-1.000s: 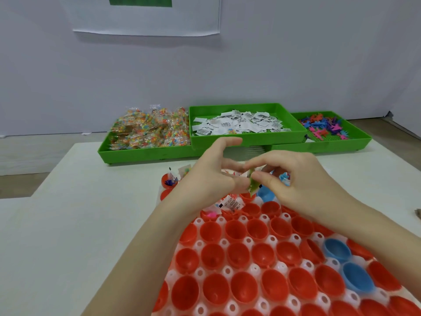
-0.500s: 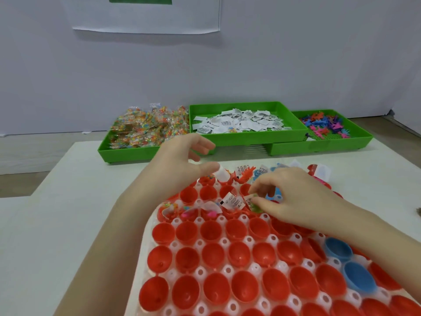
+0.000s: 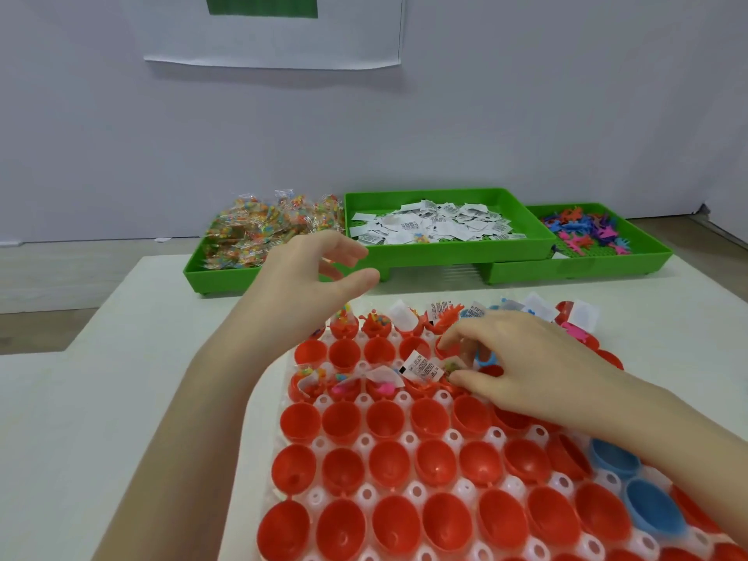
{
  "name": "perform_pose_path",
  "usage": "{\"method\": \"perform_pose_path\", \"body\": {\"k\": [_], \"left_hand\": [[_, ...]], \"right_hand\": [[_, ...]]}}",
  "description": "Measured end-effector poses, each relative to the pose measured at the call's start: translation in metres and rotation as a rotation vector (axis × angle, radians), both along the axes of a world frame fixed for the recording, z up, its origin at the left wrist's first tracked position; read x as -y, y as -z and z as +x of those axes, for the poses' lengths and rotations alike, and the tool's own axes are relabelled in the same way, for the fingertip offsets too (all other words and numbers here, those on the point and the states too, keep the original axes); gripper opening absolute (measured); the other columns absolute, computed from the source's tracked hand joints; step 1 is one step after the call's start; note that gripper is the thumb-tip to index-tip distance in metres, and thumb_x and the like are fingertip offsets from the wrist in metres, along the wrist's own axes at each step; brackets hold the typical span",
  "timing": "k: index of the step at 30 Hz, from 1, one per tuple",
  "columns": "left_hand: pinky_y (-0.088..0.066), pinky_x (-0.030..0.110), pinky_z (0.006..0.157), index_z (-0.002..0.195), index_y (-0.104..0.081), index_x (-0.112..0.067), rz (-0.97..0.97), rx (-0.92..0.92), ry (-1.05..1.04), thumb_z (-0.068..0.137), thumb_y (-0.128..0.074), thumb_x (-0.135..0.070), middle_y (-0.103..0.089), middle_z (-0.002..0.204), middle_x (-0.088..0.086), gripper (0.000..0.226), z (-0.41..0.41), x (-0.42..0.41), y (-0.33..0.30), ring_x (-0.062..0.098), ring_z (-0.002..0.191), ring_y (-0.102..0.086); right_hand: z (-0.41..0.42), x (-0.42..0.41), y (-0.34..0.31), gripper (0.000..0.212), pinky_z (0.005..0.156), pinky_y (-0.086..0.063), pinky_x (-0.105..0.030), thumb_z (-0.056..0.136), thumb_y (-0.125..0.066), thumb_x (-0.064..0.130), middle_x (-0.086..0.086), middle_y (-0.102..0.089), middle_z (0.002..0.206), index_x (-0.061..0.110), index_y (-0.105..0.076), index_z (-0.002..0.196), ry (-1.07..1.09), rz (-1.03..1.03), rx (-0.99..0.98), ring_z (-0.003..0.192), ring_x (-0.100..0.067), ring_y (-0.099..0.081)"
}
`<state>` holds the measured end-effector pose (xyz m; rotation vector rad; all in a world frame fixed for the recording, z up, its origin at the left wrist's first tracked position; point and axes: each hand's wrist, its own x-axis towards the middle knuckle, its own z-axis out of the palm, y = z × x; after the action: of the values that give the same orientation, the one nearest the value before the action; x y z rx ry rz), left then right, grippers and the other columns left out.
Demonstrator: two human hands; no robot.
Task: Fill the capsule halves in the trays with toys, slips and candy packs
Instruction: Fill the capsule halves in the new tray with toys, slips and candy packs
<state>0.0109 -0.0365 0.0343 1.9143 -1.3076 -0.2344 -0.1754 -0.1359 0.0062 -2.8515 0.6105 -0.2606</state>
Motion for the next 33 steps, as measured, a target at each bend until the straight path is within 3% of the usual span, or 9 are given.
{"method": "perform_pose_path", "body": {"k": [7,10,13,15,17,21,23,26,33], "left_hand": [[-0.039,0.002,0.057,0.079,-0.065,-0.033,-0.183,-0.133,-0.158,0.080,-0.066,-0.032,-0.064,0.080,-0.019,0.002,0.023,-0.008,0.007,-0.013,0.070,-0.057],[-0.039,0.009,0.063,0.080,-0.066,-0.026,-0.281,-0.274,-0.293,0.082,-0.066,-0.025,-0.066,0.081,-0.010,0.003,0.047,-0.011,0.015,-0.005,0.072,-0.057],[-0.038,0.022,0.068,0.084,-0.065,-0.017,-0.274,-0.197,-0.428,0.085,-0.063,-0.017,-0.065,0.082,-0.003,0.002,0.077,-0.003,0.021,0.008,0.075,-0.055],[-0.037,0.029,0.074,0.091,-0.067,-0.012,-0.179,-0.070,-0.481,0.088,-0.060,-0.018,-0.065,0.088,0.007,0.010,0.096,0.010,0.023,0.020,0.082,-0.056],[-0.037,0.032,0.077,0.107,-0.065,-0.006,0.078,0.070,-0.507,0.091,-0.055,-0.027,-0.065,0.102,0.016,0.028,0.113,0.023,0.028,0.031,0.096,-0.057],[-0.042,0.034,0.085,0.110,-0.062,-0.009,0.524,0.171,-0.518,0.090,-0.046,-0.052,-0.062,0.112,0.015,0.050,0.133,0.035,0.045,0.030,0.099,-0.053],[-0.040,0.031,0.074,0.091,-0.067,-0.010,0.443,0.134,-0.584,0.086,-0.055,-0.049,-0.063,0.092,0.011,0.041,0.133,0.038,0.051,0.027,0.083,-0.051],[-0.036,0.030,0.064,0.066,-0.065,-0.012,0.279,0.119,-0.683,0.082,-0.066,-0.036,-0.059,0.072,0.012,0.029,0.127,0.042,0.055,0.031,0.076,-0.051],[-0.037,0.040,0.082,0.086,-0.071,-0.008,0.114,0.177,-0.752,0.072,-0.074,-0.044,-0.066,0.094,0.017,0.040,0.123,0.042,0.058,0.038,0.101,-0.053]], "right_hand": [[-0.014,0.008,-0.013,0.028,0.071,-0.037,-0.012,0.074,-0.054,0.058,0.026,-0.056,0.082,0.040,-0.060,0.096,0.040,0.061,0.027,0.081,0.010,-0.048],[-0.022,0.026,-0.027,0.032,0.065,-0.043,-0.014,0.061,-0.054,0.066,0.027,-0.063,0.079,0.043,-0.064,0.080,0.105,0.199,0.061,0.079,0.010,-0.054],[-0.025,0.074,-0.037,0.021,0.059,-0.041,-0.012,0.071,-0.062,0.053,0.018,-0.066,0.063,0.035,-0.069,0.062,0.255,0.286,0.423,0.058,0.003,-0.056],[-0.024,0.124,-0.032,0.024,0.065,-0.041,-0.025,0.084,-0.062,0.029,0.006,-0.067,0.060,0.023,-0.069,0.062,0.489,0.273,0.659,0.065,-0.005,-0.062],[-0.021,0.171,-0.019,0.017,0.079,-0.042,-0.032,0.090,-0.056,0.019,-0.012,-0.070,0.095,0.008,-0.068,0.095,0.721,0.153,0.474,0.098,-0.026,-0.062],[-0.019,0.217,0.018,0.051,0.101,-0.035,-0.033,0.090,-0.057,0.026,-0.014,-0.047,0.138,0.008,-0.043,0.135,0.776,0.211,-0.009,0.125,-0.029,-0.044],[-0.015,0.221,0.021,0.060,0.102,-0.033,-0.031,0.084,-0.065,0.034,-0.009,-0.046,0.139,0.011,-0.045,0.135,0.785,0.260,-0.028,0.127,-0.027,-0.042],[-0.010,0.223,0.021,0.043,0.091,-0.039,-0.029,0.076,-0.074,0.027,-0.010,-0.061,0.122,0.007,-0.064,0.113,0.804,0.225,0.029,0.113,-0.026,-0.054],[-0.009,0.224,0.025,0.026,0.093,-0.042,-0.036,0.076,-0.072,0.004,-0.018,-0.064,0.112,-0.001,-0.067,0.101,0.882,0.205,0.207,0.106,-0.031,-0.057]]}}
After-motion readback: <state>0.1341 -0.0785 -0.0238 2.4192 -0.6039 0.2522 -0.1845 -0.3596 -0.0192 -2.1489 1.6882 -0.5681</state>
